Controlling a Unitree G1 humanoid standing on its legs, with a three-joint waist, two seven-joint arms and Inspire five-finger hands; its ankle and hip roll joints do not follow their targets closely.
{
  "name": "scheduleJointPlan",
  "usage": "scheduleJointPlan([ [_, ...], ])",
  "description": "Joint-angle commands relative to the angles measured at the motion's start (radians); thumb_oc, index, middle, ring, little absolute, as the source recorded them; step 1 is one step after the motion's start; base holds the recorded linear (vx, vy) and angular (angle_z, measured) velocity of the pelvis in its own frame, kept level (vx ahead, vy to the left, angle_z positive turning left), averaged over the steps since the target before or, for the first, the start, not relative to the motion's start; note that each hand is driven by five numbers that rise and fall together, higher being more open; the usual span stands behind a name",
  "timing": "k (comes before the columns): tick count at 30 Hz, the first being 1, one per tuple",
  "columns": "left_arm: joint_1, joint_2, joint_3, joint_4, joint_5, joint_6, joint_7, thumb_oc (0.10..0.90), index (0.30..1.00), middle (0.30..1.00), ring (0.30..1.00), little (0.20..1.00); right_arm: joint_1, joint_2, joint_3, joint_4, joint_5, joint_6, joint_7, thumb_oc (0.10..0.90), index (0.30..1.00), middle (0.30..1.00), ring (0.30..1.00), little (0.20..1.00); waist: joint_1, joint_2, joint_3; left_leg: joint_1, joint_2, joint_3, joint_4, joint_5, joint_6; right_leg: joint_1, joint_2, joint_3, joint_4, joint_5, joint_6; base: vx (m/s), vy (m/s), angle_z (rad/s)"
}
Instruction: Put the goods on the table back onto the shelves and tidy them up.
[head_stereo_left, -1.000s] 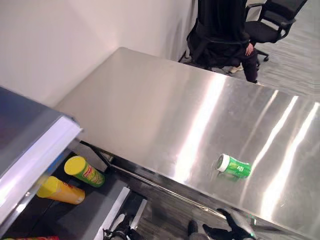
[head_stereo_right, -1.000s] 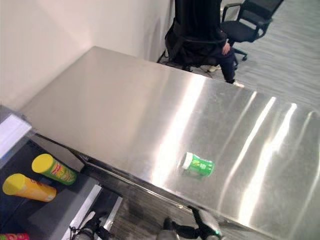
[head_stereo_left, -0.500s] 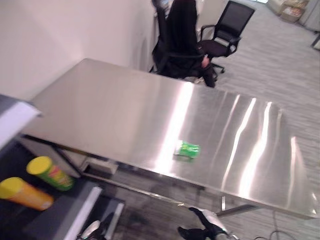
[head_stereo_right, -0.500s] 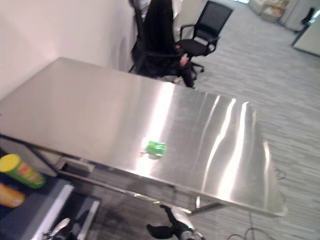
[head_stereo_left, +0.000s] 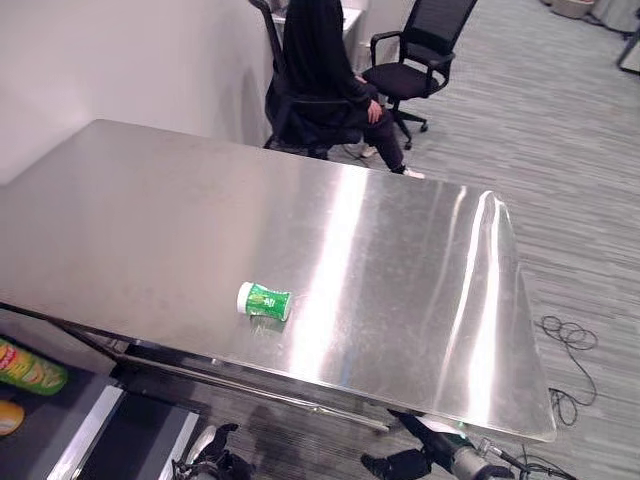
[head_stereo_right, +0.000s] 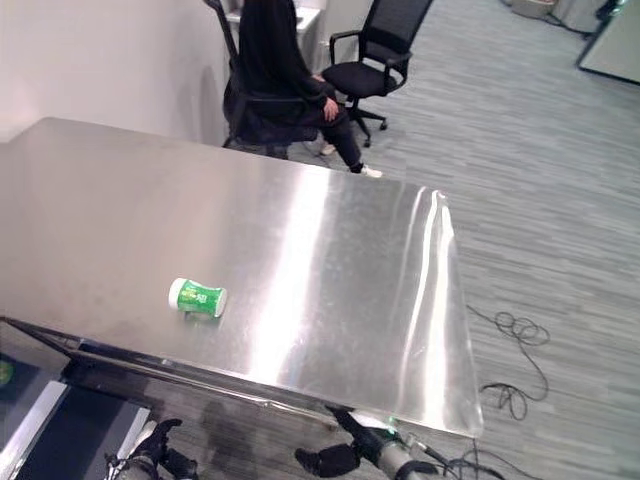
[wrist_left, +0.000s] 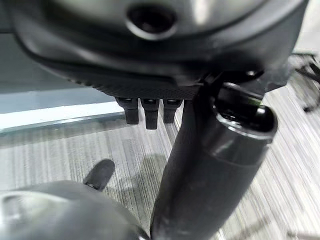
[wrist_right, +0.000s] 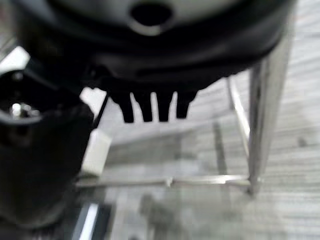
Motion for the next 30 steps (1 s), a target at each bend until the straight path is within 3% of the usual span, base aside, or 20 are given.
scheduleJointPlan([
  [1,-0.027,-0.014,-0.032,0.063,-0.024,-0.012,0.009,0.800,0.900,0.900,0.900,0.900,-0.058,0.045,-0.094,-0.120,0.064,-0.103,-0.018,0.800,0.900,0.900,0.900,0.900,0.013,-0.032,-0.004,-0.049,-0.093,-0.090,-0.023,-0.138,-0.065,0.044,-0.145,0.019,0.027,-0.086,0.020,-0.02,0.053,-0.15],
  [6,-0.024,0.006,-0.033,0.055,-0.015,0.000,0.003,0.800,0.900,0.900,0.900,0.900,-0.064,0.070,-0.088,-0.108,0.042,-0.088,-0.007,0.800,0.900,0.900,0.900,0.900,-0.003,-0.034,-0.046,-0.009,-0.115,-0.090,-0.064,-0.144,-0.047,0.030,-0.159,0.022,0.093,-0.111,0.020,0.01,0.034,-0.03],
  [9,-0.010,0.009,-0.002,0.061,-0.060,-0.003,-0.001,0.800,0.900,0.900,0.900,0.900,-0.068,0.096,-0.072,-0.083,0.038,-0.088,-0.014,0.800,0.900,0.900,0.900,0.900,0.014,-0.036,-0.047,-0.012,-0.110,-0.096,-0.063,-0.125,-0.048,0.037,-0.146,0.025,0.092,-0.135,0.009,-0.06,-0.041,0.15],
  [12,0.012,0.008,0.015,0.049,-0.090,-0.011,0.002,0.800,0.900,0.900,0.900,0.900,-0.077,0.096,-0.047,-0.065,0.022,-0.105,-0.023,0.800,0.900,0.900,0.900,0.900,0.053,-0.025,-0.009,-0.063,-0.096,-0.123,-0.076,0.018,-0.092,0.053,-0.100,0.011,0.052,-0.128,-0.011,-0.15,-0.044,0.16],
  [14,0.010,0.008,0.014,0.047,-0.093,-0.013,0.000,0.800,0.900,0.900,0.900,0.900,-0.082,0.092,-0.046,-0.063,0.024,-0.105,-0.024,0.800,0.900,0.900,0.900,0.900,0.056,-0.018,-0.001,-0.079,-0.093,-0.147,-0.080,0.056,-0.114,0.051,-0.091,0.007,0.044,-0.122,-0.013,-0.16,0.014,0.35],
  [15,0.002,0.013,0.019,0.051,-0.112,-0.016,0.001,0.800,0.900,0.900,0.900,0.900,-0.101,0.073,-0.035,-0.062,0.033,-0.107,-0.017,0.800,0.900,0.900,0.900,0.900,0.069,-0.023,0.031,-0.087,-0.109,-0.232,-0.040,0.030,-0.119,0.020,-0.113,0.006,0.037,-0.085,-0.009,-0.31,0.060,0.34],
  [16,0.001,0.011,0.018,0.058,-0.109,-0.016,0.005,0.800,0.900,0.900,0.900,0.900,-0.101,0.070,-0.030,-0.048,0.035,-0.107,-0.014,0.800,0.900,0.900,0.900,0.900,0.056,-0.028,0.035,-0.078,-0.099,-0.230,-0.003,0.000,-0.107,0.010,-0.129,-0.015,0.032,-0.065,-0.005,-0.34,0.072,0.62],
  [17,0.000,0.009,0.016,0.068,-0.105,-0.013,0.008,0.800,0.900,0.900,0.900,0.900,-0.099,0.072,-0.027,-0.031,0.032,-0.107,-0.015,0.800,0.900,0.900,0.900,0.900,0.033,-0.036,0.033,-0.057,-0.073,-0.188,0.040,-0.045,-0.091,0.002,-0.147,-0.042,0.030,-0.049,-0.001,-0.19,0.102,0.48],
  [18,0.003,0.010,0.012,0.074,-0.089,-0.007,0.011,0.800,0.900,0.900,0.900,0.900,-0.084,0.088,-0.046,0.003,0.037,-0.099,-0.020,0.800,0.900,0.900,0.900,0.900,-0.009,-0.043,0.022,0.000,-0.009,-0.117,0.125,-0.130,-0.094,-0.009,-0.165,-0.052,0.042,-0.055,0.000,-0.11,0.145,0.43],
  [19,0.011,0.008,0.011,0.078,-0.085,-0.013,0.017,0.800,0.900,0.900,0.900,0.900,-0.072,0.099,-0.057,0.015,0.036,-0.100,-0.019,0.800,0.900,0.900,0.900,0.900,-0.026,-0.038,0.018,0.038,0.013,-0.091,0.142,-0.169,-0.099,-0.023,-0.168,-0.055,0.065,-0.066,-0.001,-0.03,0.203,0.47],
  [20,0.020,0.002,0.017,0.085,-0.087,-0.008,0.011,0.800,0.900,0.900,0.900,0.900,-0.043,0.104,-0.086,0.014,0.038,-0.101,-0.019,0.800,0.900,0.900,0.900,0.900,-0.056,-0.025,0.003,0.103,-0.007,-0.060,0.095,-0.232,-0.091,-0.041,-0.169,-0.061,0.086,-0.072,0.003,0.01,0.289,0.56],
  [21,0.023,-0.011,0.023,0.093,-0.090,0.004,0.005,0.800,0.900,0.900,0.900,0.900,-0.003,0.122,-0.124,0.022,0.038,-0.089,-0.028,0.800,0.900,0.900,0.900,0.900,-0.075,-0.012,-0.005,0.153,-0.041,-0.030,0.009,-0.295,-0.067,-0.080,-0.209,-0.057,0.151,-0.067,0.017,0.00,0.336,0.59],
  [22,0.019,-0.015,0.021,0.101,-0.089,0.007,0.002,0.800,0.900,0.900,0.900,0.900,0.013,0.134,-0.143,0.030,0.031,-0.079,-0.033,0.800,0.900,0.900,0.900,0.900,-0.089,-0.003,-0.006,0.161,-0.057,-0.018,-0.025,-0.308,-0.064,-0.106,-0.230,-0.056,0.184,-0.054,0.028,-0.03,0.377,0.43],
  [24,0.007,-0.010,-0.002,0.102,-0.050,0.014,-0.002,0.800,0.900,0.900,0.900,0.900,0.042,0.166,-0.203,0.047,0.049,-0.061,-0.052,0.800,0.900,0.900,0.900,0.900,-0.119,-0.004,-0.013,0.189,-0.113,-0.004,-0.111,-0.297,-0.056,-0.158,-0.282,-0.044,0.237,0.035,0.076,-0.05,0.268,0.79],
  [25,0.019,0.006,-0.009,0.088,-0.026,0.011,-0.005,0.800,0.900,0.900,0.900,0.900,0.075,0.190,-0.254,0.043,0.104,-0.064,-0.061,0.800,0.900,0.900,0.900,0.900,-0.126,-0.005,-0.029,0.216,-0.139,0.015,-0.171,-0.280,-0.050,-0.159,-0.294,-0.032,0.201,0.080,0.105,-0.03,0.179,0.83],
  [30,0.050,0.013,0.024,0.096,-0.032,0.008,-0.026,0.800,0.900,0.900,0.900,0.900,0.083,0.161,-0.266,0.005,0.069,-0.074,-0.067,0.800,0.900,0.900,0.900,0.900,-0.107,0.000,-0.055,0.233,-0.163,0.016,-0.234,-0.263,-0.046,-0.136,-0.288,-0.046,0.131,0.068,0.110,-0.03,0.073,0.07],
])
